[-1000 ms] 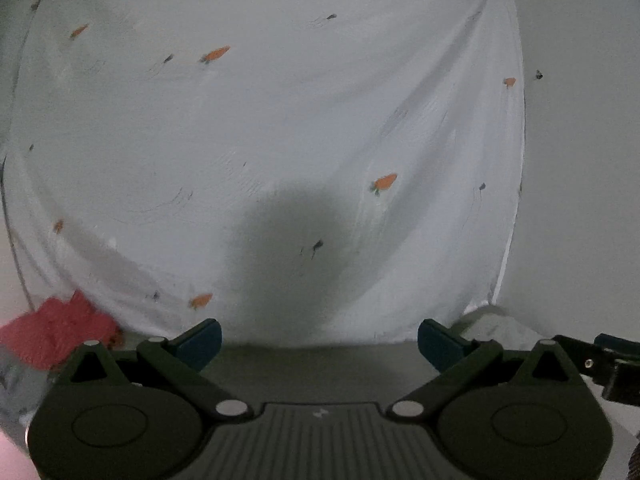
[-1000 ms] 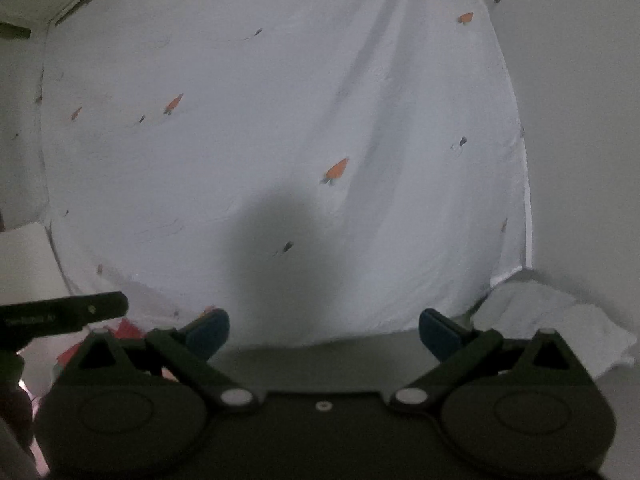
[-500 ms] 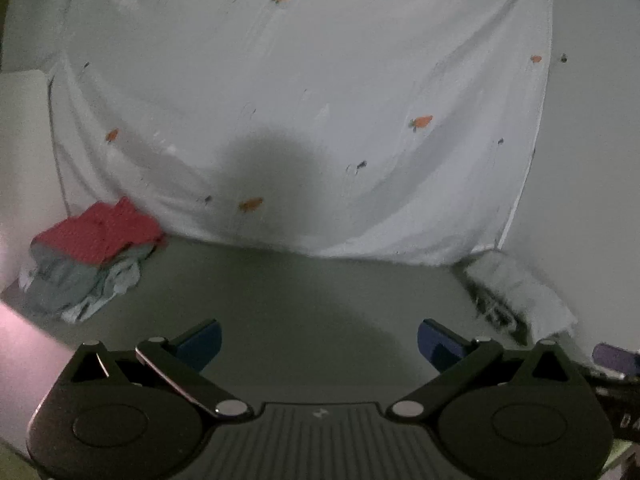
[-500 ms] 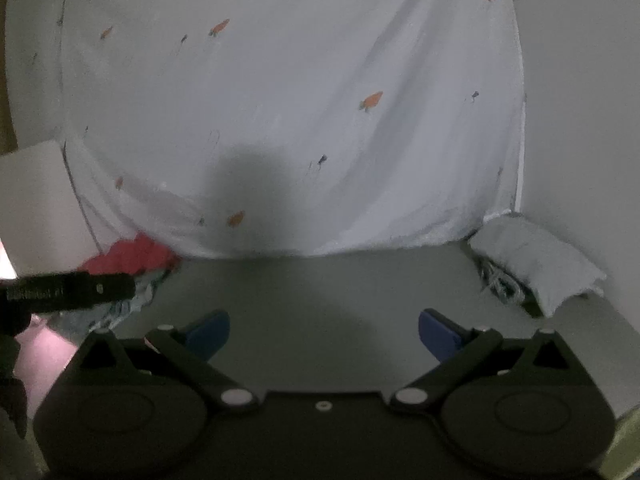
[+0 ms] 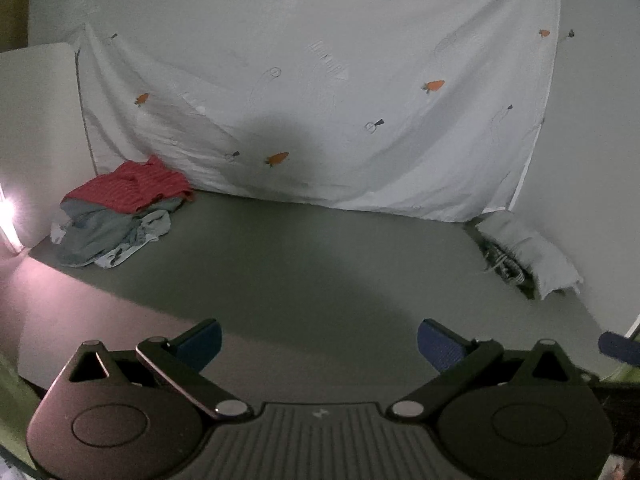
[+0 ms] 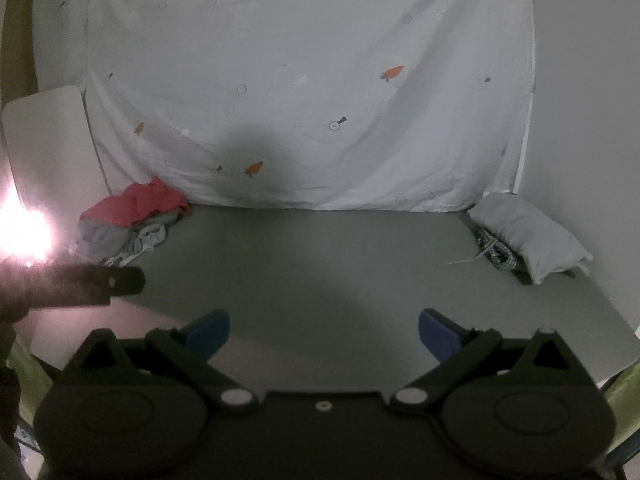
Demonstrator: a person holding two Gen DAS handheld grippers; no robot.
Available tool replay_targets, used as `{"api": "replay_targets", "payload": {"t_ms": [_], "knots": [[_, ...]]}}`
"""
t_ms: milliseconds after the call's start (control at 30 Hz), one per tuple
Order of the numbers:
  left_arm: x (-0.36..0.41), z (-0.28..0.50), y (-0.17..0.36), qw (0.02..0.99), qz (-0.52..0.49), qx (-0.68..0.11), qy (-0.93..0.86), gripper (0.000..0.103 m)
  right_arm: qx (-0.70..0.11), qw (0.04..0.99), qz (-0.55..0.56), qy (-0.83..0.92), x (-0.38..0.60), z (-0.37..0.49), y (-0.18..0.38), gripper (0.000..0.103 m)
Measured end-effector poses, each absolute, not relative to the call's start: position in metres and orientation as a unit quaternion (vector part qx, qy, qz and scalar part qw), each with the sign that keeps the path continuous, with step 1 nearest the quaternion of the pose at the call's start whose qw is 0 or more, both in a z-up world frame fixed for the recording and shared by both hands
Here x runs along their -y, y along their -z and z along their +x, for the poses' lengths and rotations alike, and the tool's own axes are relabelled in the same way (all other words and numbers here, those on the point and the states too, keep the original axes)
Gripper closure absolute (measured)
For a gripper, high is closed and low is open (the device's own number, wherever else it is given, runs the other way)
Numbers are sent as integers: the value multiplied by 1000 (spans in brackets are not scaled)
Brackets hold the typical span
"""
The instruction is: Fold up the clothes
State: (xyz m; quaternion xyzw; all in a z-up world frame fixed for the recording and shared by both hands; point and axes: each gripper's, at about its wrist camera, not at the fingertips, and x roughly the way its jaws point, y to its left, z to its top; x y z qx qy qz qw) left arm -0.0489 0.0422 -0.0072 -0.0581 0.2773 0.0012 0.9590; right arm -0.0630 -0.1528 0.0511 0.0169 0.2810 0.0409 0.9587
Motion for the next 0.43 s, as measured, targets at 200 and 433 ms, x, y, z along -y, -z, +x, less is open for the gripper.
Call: {"api": "replay_targets", "payload": {"t_ms": [200, 433], "knots": [[-32, -61, 9, 959, -57, -278, -6, 0, -296, 954, 17, -35, 164, -70, -45, 1], [-16, -72, 12, 962, -35, -270, -8, 0, -298, 954, 29, -30, 178, -80, -38, 1]]}}
